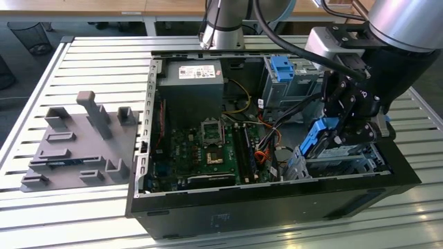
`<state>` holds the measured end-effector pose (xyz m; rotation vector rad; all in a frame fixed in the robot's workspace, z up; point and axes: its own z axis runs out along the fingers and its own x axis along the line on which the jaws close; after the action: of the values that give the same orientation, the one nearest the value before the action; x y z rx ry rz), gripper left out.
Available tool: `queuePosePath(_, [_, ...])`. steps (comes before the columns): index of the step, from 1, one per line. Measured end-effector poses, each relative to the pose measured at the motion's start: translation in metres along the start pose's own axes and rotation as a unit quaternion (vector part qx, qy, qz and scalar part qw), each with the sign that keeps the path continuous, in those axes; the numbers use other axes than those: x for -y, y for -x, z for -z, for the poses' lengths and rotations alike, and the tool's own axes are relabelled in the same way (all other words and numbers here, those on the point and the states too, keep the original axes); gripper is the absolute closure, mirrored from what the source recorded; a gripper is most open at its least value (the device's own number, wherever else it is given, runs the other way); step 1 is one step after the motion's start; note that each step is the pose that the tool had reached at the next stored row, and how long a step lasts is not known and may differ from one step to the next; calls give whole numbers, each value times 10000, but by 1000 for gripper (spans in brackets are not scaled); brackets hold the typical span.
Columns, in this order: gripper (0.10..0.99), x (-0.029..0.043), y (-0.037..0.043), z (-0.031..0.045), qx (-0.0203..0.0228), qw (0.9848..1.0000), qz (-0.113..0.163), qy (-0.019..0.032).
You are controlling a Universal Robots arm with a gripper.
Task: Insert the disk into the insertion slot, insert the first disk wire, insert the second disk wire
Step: 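Insert the disk into the insertion slot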
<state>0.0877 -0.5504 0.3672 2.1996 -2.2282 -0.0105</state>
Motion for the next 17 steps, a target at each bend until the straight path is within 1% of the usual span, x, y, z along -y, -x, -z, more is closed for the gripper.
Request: queuePosePath(17, [722,1,0,-104,0,10000,0,0])
